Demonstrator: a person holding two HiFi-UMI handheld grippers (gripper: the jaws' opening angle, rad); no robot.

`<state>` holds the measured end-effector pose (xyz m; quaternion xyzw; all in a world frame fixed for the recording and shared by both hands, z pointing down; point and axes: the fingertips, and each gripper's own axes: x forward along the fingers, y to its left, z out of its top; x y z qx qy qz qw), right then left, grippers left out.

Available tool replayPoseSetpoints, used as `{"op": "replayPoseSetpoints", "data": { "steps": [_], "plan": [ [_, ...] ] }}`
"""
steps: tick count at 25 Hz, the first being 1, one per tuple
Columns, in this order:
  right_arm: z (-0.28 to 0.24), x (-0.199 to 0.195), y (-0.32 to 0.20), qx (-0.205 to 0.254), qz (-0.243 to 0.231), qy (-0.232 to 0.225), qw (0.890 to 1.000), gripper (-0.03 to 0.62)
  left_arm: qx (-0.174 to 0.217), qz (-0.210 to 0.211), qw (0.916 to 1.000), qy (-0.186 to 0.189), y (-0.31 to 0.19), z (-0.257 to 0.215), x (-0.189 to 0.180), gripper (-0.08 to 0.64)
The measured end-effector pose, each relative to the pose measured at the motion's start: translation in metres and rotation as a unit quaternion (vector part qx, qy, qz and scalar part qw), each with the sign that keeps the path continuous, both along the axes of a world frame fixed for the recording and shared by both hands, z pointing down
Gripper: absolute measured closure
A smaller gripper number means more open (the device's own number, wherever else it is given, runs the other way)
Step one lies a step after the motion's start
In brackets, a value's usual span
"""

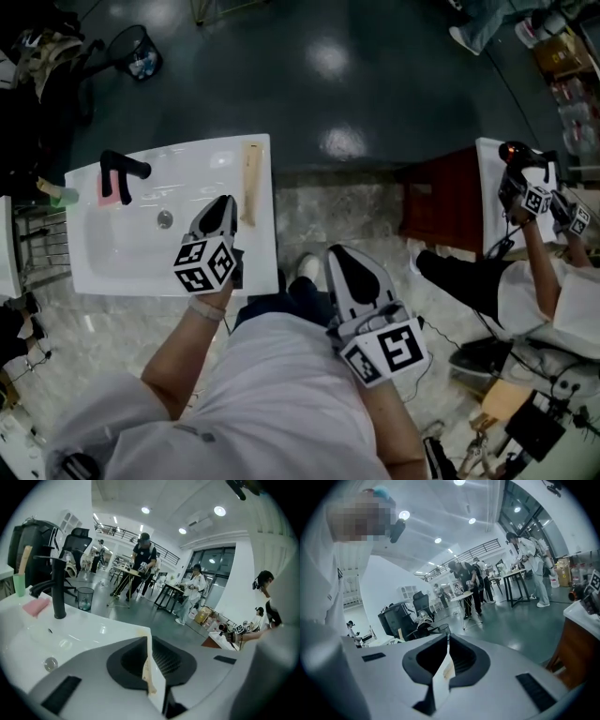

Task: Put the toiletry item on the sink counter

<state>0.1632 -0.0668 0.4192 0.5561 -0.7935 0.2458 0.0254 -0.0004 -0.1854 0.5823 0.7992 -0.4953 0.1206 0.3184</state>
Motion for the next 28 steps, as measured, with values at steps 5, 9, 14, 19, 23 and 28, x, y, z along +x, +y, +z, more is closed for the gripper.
{"op": "replayPoseSetpoints", "data": {
  "steps": [5,9,14,19,23,28],
  "plan": [
    [-0.007,-0.014,-0.005,0.012,-0.021,-0.006,1.000,0.565,0.012,0.003,0.9999,-0.006,0.000,-0.026,-0.013,0.543],
    [-0.015,-0.021,-0.013,0.023,-0.034,-0.016,0.999,0.565,0.031,0.007,0.9995,-0.002,0.001,-0.053,-0.018,0.543],
    [-0.022,-0.035,-0.021,0.038,-0.059,-0.030,0.997,0.565,0.046,-0.002,0.9989,0.012,0.009,-0.084,-0.028,0.543],
    [-0.034,-0.044,-0.030,0.053,-0.075,-0.043,0.995,0.565,0.064,0.002,0.9979,0.014,0.020,-0.114,-0.037,0.543],
    [-0.041,-0.055,-0.038,0.064,-0.093,-0.053,0.992,0.565,0.085,-0.002,0.9963,0.013,0.024,-0.138,-0.048,0.543],
    [-0.051,-0.069,-0.046,0.074,-0.118,-0.062,0.988,0.565,0.105,-0.007,0.9942,0.021,0.029,-0.165,-0.059,0.543]
  ]
}}
